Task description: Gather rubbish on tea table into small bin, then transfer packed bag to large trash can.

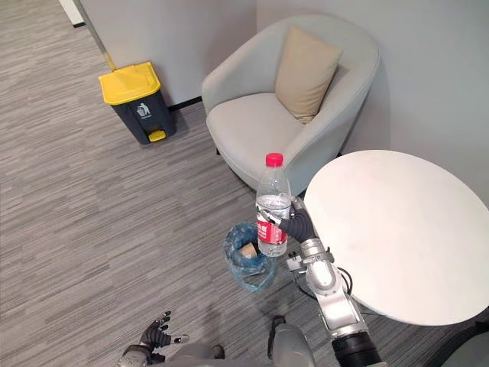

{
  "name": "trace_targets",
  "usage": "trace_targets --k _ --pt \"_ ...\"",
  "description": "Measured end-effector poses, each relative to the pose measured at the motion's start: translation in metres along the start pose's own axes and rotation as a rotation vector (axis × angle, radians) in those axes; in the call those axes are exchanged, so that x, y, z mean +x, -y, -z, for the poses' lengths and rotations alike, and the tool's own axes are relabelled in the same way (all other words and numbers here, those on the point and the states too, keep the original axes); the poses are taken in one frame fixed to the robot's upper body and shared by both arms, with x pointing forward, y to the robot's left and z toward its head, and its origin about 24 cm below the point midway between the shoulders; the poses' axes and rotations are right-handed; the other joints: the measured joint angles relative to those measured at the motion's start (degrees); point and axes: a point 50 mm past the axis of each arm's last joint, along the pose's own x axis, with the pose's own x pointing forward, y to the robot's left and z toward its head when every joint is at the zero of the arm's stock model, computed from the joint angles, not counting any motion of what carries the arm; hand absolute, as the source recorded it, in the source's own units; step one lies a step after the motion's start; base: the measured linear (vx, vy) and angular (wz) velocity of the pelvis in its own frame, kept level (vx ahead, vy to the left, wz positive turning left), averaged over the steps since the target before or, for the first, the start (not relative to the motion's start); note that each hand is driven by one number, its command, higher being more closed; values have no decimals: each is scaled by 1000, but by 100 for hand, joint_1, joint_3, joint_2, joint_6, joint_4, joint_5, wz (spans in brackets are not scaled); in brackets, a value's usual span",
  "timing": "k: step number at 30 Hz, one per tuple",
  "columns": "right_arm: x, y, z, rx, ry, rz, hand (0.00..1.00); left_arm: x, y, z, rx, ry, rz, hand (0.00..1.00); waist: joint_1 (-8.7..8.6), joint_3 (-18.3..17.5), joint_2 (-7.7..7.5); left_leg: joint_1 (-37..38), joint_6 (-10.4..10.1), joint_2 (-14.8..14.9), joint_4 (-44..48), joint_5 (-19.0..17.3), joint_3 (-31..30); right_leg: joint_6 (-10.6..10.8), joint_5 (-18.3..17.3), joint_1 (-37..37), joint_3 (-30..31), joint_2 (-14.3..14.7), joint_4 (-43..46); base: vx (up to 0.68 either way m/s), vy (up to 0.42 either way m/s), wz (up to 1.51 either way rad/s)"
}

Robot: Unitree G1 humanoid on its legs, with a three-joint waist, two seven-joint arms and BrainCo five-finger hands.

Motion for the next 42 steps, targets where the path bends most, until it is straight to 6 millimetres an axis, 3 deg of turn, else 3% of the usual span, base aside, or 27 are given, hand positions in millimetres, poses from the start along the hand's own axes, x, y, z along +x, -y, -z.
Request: trace_targets --k 2,3,4,5,7,9,10,11,13,17,24,28,31,32,35,38,42 --pt "-3 -1 1 16 -7 -7 100 1 0 -4 -7 13 -2 0 5 -4 32 -281 -158 260 1109 156 146 -84 27 598 -11 196 -452 243 -97 -4" --pt "-3 -1 1 26 -8 -6 100 2 0 -6 -15 17 -6 0 16 -4 27 -382 -142 311 1427 257 218 -129 38 717 2 210 -564 197 -22 -8" --pt "-3 -3 1 36 -6 -6 100 3 0 -8 -19 24 -9 0 19 -1 13 -561 -87 408 1842 262 380 -170 64 881 25 192 -718 167 19 -12" --pt "-2 -4 0 43 -5 -4 100 4 1 -12 -20 34 -6 0 20 1 13 -697 111 473 1861 84 508 -171 64 935 90 149 -751 133 54 -17" --pt "-3 -4 1 48 -7 -6 100 5 2 -16 -21 48 -3 0 34 21 -4 -836 143 461 1410 -85 513 -167 63 973 194 53 -754 123 129 -24" --pt "-3 -3 1 50 -9 -2 100 5 3 -17 -18 56 2 0 29 45 40 -834 0 424 398 100 464 -69 31 1063 243 -35 -715 84 204 -12" --pt "-3 0 1 41 -7 4 100 5 9 -17 -12 56 19 0 5 54 196 -794 -133 441 -246 925 418 155 -101 1149 274 19 -677 67 215 0" --pt "-4 1 2 38 -13 8 100 5 10 -19 -14 60 23 0 24 118 200 -723 -141 434 -168 758 398 262 -170 1195 329 32 -651 43 299 -1" --pt "-7 -6 4 63 -28 -2 100 6 8 -22 -10 68 16 0 59 98 47 -557 -130 185 -392 749 494 395 -211 1190 425 -239 -633 2 228 -1" --pt "-7 -10 4 75 -31 -7 100 5 7 -17 -9 57 14 0 150 112 99 -402 4 -64 -689 817 712 557 -160 1105 624 -491 -644 -34 129 -16" --pt "-11 -10 14 71 -74 -9 100 2 2 -8 1 30 3 0 149 94 60 -475 59 -123 -845 865 787 610 -122 936 708 -542 -626 -20 15 -6" --pt "-7 -21 18 67 -92 -65 100 3 -2 -11 7 38 -5 0 158 111 24 -851 76 -88 -592 863 784 596 -136 563 725 -500 -390 6 -1 -3" --pt "18 -27 7 34 -28 -120 100 11 -8 -33 16 94 -19 0 175 368 -38 -1494 80 40 -142 861 782 531 -223 -139 735 -389 166 -104 -8 -7" --pt "33 -29 -3 14 19 -141 100 16 -11 -52 22 144 -29 0 199 599 -70 -1774 105 91 58 839 768 515 -338 -485 737 -355 535 -183 -15 1" --pt "57 -30 -21 -40 92 -170 100 20 -17 -78 3 220 -58 0 212 911 -53 -2338 110 117 416 779 749 487 -568 -1212 774 -364 1281 -238 -36 3" --pt "73 -20 -32 -121 139 -177 100 22 -28 -102 -41 291 -104 0 289 1224 27 -2904 95 183 630 778 718 451 -614 -1860 793 -347 1669 -219 -35 -1" --pt "89 -6 -42 -242 177 -133 100 24 -42 -127 -75 353 -161 0 330 1450 25 -3583 83 262 900 844 665 418 -588 -2548 740 -324 2025 -144 -23 3"
